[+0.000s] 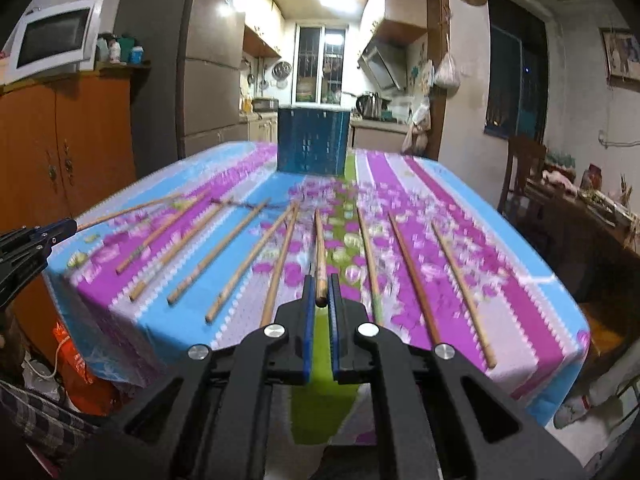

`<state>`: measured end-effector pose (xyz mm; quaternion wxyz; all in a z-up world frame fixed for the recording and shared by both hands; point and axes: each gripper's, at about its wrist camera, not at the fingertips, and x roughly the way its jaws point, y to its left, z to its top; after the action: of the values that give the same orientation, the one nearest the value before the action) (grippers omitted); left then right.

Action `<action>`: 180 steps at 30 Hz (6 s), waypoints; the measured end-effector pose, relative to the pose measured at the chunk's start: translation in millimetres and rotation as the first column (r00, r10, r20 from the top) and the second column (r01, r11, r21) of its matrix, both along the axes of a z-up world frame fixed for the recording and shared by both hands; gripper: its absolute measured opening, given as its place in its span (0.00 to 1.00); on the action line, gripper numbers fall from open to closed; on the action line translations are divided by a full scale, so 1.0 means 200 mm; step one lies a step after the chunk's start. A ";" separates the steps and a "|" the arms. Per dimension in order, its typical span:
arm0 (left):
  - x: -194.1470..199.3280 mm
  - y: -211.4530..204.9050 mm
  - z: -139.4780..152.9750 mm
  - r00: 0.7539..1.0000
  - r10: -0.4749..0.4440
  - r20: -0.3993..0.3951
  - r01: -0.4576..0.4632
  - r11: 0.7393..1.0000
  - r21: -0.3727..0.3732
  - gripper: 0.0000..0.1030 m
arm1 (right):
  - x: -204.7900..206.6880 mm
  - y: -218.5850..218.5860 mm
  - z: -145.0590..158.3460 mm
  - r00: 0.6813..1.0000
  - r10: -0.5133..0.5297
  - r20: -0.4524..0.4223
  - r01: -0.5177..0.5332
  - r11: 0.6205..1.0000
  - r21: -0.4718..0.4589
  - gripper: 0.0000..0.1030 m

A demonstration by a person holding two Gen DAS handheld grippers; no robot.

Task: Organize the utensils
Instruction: 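Close the left tool on a wooden chopstick while the right tool closes on another, then lift the left tool's chopstick toward the blue holder while the right tool carries its own, then lower the left tool's chopstick into the holder and open while the right tool does likewise, then move both open tools back down toward the remaining chopsticks, then close the left tool on another chopstick while the right tool grasps one too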

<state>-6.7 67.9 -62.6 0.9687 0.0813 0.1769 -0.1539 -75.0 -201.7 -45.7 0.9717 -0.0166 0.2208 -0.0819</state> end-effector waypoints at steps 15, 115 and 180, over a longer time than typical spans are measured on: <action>0.15 0.08 0.52 0.996 -0.021 0.086 0.034 0.987 -0.157 0.07 | 0.19 -0.09 0.41 0.986 0.111 0.124 -0.110 0.994 -0.016 0.05; 0.65 -0.31 1.09 0.966 -0.072 0.247 0.097 0.991 -0.088 0.34 | 0.27 -0.76 1.01 0.968 0.049 0.245 -0.040 0.998 -0.041 0.50; -0.09 -0.51 -0.23 0.990 -0.056 -0.132 0.071 0.991 0.113 0.30 | 0.14 0.15 -0.25 0.978 0.074 -0.195 -0.084 0.995 -0.044 0.05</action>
<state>-24.6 -33.3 -107.7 0.9435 0.1335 0.2448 -0.1791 -46.3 -172.4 -96.4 0.9474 -0.0584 0.3112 -0.0469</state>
